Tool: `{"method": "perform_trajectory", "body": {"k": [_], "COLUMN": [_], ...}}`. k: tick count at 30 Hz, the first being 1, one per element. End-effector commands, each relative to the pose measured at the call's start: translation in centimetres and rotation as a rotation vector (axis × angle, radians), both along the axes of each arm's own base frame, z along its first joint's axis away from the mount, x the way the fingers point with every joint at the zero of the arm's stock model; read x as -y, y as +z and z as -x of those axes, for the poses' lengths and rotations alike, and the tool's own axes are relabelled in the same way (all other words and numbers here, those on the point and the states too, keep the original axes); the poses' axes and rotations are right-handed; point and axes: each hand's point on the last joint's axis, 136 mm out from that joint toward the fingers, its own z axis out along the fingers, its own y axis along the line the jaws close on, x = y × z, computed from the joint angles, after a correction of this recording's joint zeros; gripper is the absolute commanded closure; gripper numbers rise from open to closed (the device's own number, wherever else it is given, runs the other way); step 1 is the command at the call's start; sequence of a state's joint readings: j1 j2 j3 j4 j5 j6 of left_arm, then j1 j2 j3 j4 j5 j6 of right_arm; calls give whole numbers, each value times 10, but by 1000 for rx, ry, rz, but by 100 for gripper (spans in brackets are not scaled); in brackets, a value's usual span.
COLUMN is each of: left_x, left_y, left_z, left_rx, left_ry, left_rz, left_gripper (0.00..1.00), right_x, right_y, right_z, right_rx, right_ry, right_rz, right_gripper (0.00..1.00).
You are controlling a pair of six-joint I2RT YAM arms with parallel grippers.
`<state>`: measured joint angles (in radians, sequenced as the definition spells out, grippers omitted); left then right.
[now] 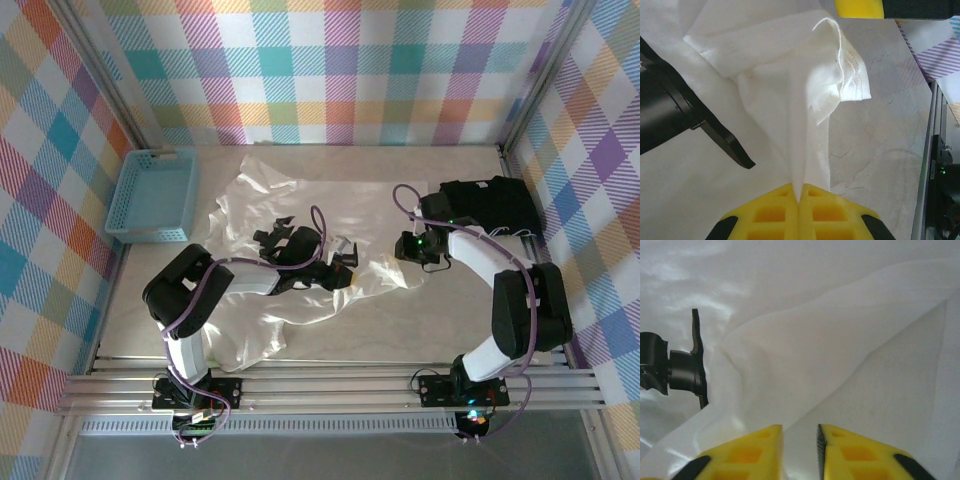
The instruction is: Fold the inside-out t-shirt
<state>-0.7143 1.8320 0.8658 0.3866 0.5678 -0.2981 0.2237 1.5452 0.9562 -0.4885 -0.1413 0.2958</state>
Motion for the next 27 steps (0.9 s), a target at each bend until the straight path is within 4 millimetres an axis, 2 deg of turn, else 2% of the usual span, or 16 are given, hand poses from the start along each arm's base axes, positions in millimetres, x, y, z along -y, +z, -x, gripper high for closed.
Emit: {"method": "perform_trajectory", "body": {"k": [1, 4, 7, 9, 12, 14, 18, 21, 27], "left_x": [-3, -2, -1, 0, 1, 0, -1, -1, -3], "left_y": [4, 2, 3, 3, 4, 3, 5, 5, 4], "left_z": [2, 1, -1, -1, -2, -2, 0, 0, -1], "left_rx": [3, -2, -3, -6, -5, -9, -10, -11, -16], "left_ry": [-18, -16, -17, -19, -20, -17, -18, -18, -13], "left_rz": [1, -2, 1, 4, 4, 3, 5, 1, -11], "left_gripper": [100, 100, 100, 100, 100, 100, 100, 100, 100], "right_x": [-3, -15, -17, -17, -25, -26, -21, -15, 7], "right_y": [4, 2, -2, -4, -5, -10, -22, -23, -1], "right_z": [14, 30, 40, 43, 44, 43, 36, 30, 15], "right_rx": [12, 18, 17, 18, 26, 15, -30, -38, 30], "right_ry": [40, 93, 108, 111, 132, 130, 119, 114, 94], "right_rz": [5, 22, 84, 103, 111, 134, 206, 256, 360], "right_gripper": [68, 62, 56, 51, 38, 35, 35, 37, 54]}}
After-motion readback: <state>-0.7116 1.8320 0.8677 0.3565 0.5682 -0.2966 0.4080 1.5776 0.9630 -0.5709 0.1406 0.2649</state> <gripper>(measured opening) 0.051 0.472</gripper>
